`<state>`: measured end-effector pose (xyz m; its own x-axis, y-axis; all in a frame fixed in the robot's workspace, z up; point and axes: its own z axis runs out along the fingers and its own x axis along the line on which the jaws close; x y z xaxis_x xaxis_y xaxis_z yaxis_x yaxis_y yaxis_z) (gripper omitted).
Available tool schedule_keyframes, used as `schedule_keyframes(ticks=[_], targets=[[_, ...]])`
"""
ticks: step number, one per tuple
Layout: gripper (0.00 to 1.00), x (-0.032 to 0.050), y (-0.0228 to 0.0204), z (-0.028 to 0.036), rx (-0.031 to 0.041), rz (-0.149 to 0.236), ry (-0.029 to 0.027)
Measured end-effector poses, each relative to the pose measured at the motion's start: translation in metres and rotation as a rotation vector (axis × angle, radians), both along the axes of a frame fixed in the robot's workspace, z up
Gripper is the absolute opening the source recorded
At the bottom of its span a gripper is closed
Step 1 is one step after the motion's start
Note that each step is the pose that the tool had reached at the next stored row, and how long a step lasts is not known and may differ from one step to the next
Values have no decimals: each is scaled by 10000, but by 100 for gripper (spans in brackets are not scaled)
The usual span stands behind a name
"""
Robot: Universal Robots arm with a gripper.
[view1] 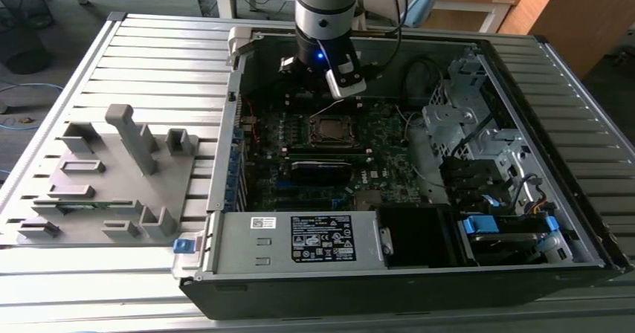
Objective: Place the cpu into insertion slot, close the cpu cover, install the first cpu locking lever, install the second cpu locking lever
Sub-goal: 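Install the first cpu locking lever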
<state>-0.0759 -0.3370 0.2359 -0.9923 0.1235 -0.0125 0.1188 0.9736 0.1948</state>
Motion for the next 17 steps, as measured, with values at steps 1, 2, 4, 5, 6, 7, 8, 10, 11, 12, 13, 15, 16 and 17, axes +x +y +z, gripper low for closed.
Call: schedule_keyframes(ticks=[1, 2, 4, 5, 6, 7, 8, 10, 11, 12, 13, 15, 16, 17], targets=[[11, 0, 0, -2, 0, 0, -1], [11, 0, 1, -4, 1, 0, -1], [11, 0, 5, -12, 1, 0, -1], [11, 0, 5, -18, 1, 0, -1], [11, 0, 5, -18, 1, 0, -1], [11, 0, 5, -18, 1, 0, -1], [11, 1, 5, -19, 2, 0, -1], [11, 1, 5, -23, 2, 0, -2], [11, 1, 5, -25, 2, 0, -1], [11, 0, 5, -28, 1, 0, -2], [11, 1, 5, -32, 2, 0, -2], [11, 1, 5, -39, 1, 0, -2], [11, 2, 5, -41, 0, -1, -1], [11, 10, 5, -43, 2, -1, -2]])
